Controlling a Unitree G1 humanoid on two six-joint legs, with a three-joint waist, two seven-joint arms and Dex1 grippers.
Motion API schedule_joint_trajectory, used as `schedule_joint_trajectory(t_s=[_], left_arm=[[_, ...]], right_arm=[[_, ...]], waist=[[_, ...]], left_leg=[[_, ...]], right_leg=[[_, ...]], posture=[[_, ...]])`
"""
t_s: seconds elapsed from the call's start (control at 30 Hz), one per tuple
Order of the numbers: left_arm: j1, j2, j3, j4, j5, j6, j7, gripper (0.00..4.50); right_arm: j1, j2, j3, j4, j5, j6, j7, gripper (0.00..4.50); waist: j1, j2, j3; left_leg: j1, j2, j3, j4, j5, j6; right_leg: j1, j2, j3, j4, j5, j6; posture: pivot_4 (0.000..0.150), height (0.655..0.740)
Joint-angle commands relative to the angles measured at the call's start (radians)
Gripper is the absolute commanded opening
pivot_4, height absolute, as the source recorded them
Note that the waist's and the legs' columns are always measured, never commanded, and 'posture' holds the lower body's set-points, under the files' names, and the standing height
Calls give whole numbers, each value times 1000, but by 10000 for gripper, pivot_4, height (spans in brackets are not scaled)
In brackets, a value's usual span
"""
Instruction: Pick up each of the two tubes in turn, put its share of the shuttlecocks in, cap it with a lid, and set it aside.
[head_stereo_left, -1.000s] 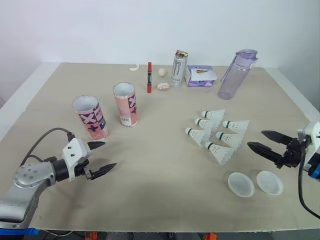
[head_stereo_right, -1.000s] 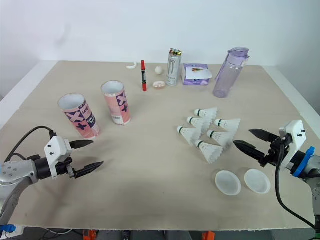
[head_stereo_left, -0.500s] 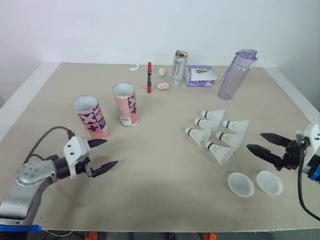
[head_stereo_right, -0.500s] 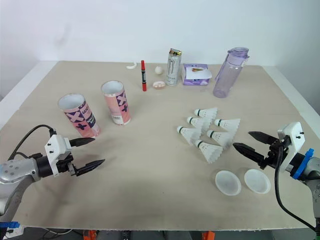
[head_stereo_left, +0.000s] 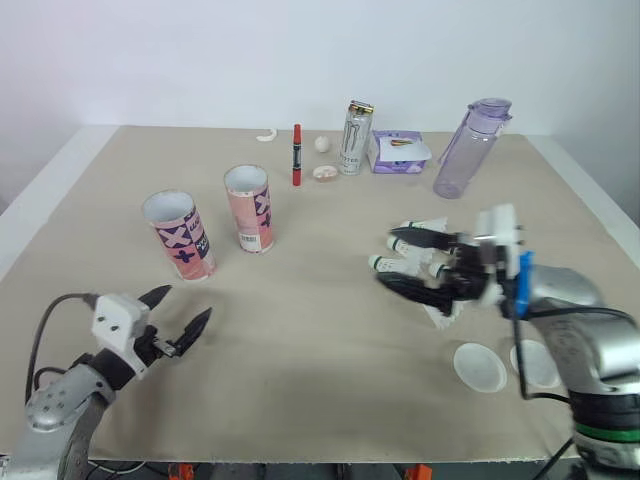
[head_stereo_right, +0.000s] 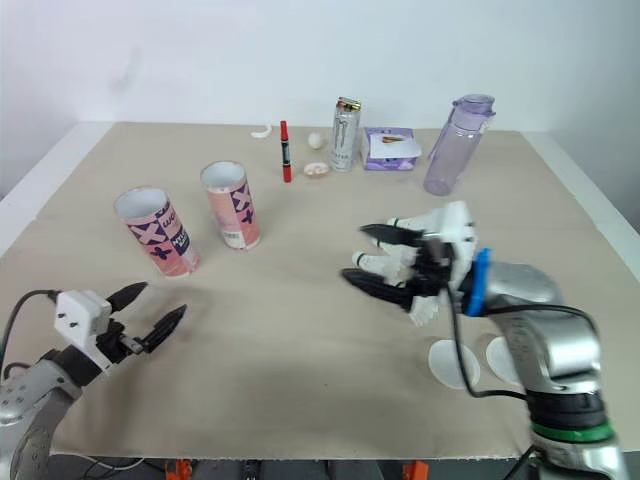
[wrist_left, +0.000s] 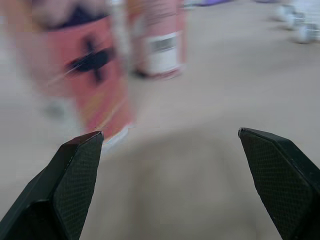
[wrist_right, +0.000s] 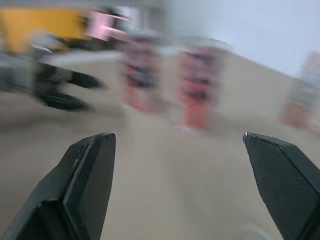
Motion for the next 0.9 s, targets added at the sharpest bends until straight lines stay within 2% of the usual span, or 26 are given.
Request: schedule_joint_trajectory(t_s=[0.03, 0.3, 0.9], left_arm=[[-44, 5, 54, 77, -10, -26, 27, 45000], [-243, 93, 20, 327, -23, -44, -121, 45000], [-600, 123, -93, 757, 95, -159, -219, 45000]], right_arm=[[-62, 73, 136, 31, -38, -20, 42, 43823], [-113, 127, 189, 171, -145, -157, 95, 43823], [-92, 146, 186, 157, -209, -205, 71, 43823]], waist=[[3, -1, 0], [1, -2, 0], [2, -2, 0]], left_leg=[[0, 0, 0, 0, 0, 0], [-1, 1, 1, 0, 0, 0], [-1, 1, 0, 0, 0, -1]], right_leg=[[0, 0, 0, 0, -1, 0], [0, -1, -3, 0, 0, -1], [-1, 1, -4, 3, 1, 2]], posture=[[1500, 7400], [1500, 7400], [1500, 7400]])
